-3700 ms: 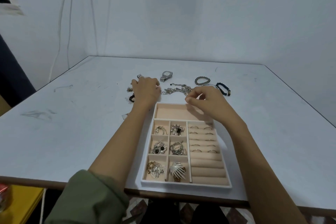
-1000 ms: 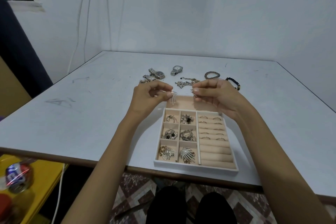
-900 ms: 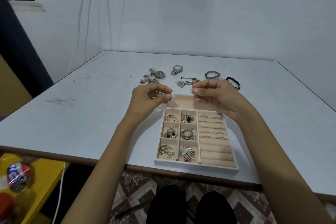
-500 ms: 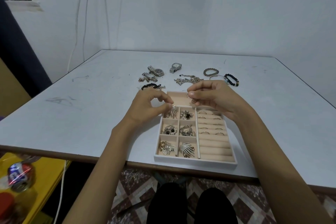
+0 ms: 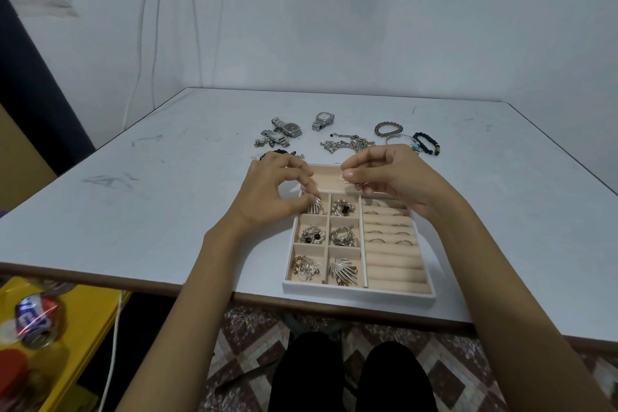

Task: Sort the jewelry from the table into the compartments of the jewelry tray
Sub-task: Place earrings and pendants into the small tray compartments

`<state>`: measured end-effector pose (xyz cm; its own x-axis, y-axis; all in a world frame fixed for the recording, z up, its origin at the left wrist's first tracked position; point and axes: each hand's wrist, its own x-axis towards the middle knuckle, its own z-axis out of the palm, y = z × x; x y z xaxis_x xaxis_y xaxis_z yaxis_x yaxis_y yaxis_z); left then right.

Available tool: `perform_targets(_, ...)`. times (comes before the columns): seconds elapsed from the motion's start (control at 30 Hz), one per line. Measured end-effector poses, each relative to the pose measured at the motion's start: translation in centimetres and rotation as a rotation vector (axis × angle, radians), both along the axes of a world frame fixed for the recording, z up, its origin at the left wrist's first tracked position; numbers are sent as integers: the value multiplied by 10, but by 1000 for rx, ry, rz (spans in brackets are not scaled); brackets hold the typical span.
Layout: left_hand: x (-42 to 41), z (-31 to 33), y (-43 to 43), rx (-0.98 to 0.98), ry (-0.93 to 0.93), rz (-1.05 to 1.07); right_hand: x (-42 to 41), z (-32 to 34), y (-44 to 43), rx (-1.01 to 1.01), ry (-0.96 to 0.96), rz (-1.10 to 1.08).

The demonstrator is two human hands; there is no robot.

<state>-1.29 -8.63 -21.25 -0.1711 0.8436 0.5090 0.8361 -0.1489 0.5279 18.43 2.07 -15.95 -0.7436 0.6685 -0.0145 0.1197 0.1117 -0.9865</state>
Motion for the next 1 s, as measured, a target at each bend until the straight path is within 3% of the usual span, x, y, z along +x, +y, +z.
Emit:
perform_targets(0.4,3,4,-2,-2,-80,-32,-1,1,-4,43,-78,-2)
perform_targets(0.57,-4,0,-3,30,-111,118,-1,0,-4,79,-101,7)
perform_targets(1.0,-9,-13,-5,-501,213,193,-3,0,-7,289,-201,55)
